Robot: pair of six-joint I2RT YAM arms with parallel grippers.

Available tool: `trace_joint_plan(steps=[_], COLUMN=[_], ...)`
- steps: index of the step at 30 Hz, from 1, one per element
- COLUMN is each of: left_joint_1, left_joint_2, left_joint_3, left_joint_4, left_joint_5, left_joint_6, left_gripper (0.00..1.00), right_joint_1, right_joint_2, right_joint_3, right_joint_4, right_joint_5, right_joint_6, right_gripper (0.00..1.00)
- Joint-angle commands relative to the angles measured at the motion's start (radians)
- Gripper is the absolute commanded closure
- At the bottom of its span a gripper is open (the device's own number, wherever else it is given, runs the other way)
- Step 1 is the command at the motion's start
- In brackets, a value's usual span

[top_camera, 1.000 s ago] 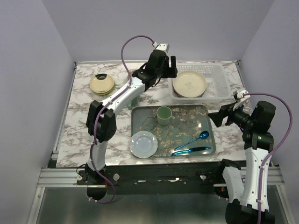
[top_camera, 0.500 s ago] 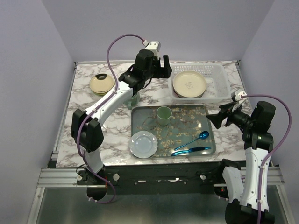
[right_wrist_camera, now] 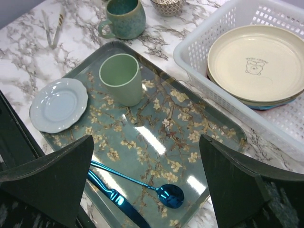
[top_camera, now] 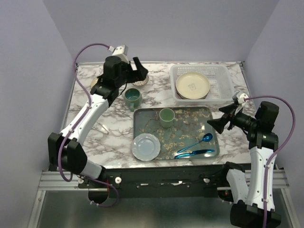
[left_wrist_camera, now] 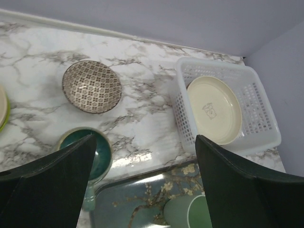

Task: Place the mixed dishes into the plastic bin
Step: Pick up the plate at the center of the board.

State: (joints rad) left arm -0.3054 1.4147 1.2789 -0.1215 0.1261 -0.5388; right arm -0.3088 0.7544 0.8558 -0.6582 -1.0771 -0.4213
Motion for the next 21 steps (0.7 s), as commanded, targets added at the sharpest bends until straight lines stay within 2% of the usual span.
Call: trace_joint_plan(steps=[1, 3, 6, 10, 13, 16, 21], left_joint_1=[0.144, 0.215, 0.287, 0.362, 0.403, 0.431, 0.482], left_joint_2=[-0.085, -0.102, -0.103, -0.071, -0.02, 0.055, 0.185], left_joint_3=[-0.136, -0.187, -0.23, -0.242, -0.222, -0.171, -0.086], left_joint_4=[0.094, 0.115, 0.115, 0.117, 0.079, 0.004, -0.073], left_joint_5=[0.092, 0.11, 0.107, 0.063, 0.02, 0.0, -0.038], left_joint_6=[-0.085, -0.111, -0.133, -0.194, -0.222, -0.245, -0.239], left_gripper=[0.07, 0.07, 0.07, 0.07, 0.07, 0.07, 0.08], right_joint_1=[0.025, 0.049, 0.154, 0.354, 0.462, 0.516, 0.519], right_joint_2=[0.083, 0.127, 0.183, 0.273, 0.359, 0.402, 0.427], right_joint_3=[0.092, 0.109, 0.15, 0.236, 0.327, 0.367, 0.31], right_joint_4=[-0.038, -0.038, -0.035, -0.044, -0.073, -0.061, 0.009], right_joint_5=[-0.075, -0.067, 0.026, 0.216, 0.302, 0.298, 0.232], right_joint_6=[-0.007, -0.001, 0.013, 0.05, 0.062, 0.082, 0.085], right_gripper=[0.0, 0.0, 0.0, 0.0, 0.0, 0.0, 0.0])
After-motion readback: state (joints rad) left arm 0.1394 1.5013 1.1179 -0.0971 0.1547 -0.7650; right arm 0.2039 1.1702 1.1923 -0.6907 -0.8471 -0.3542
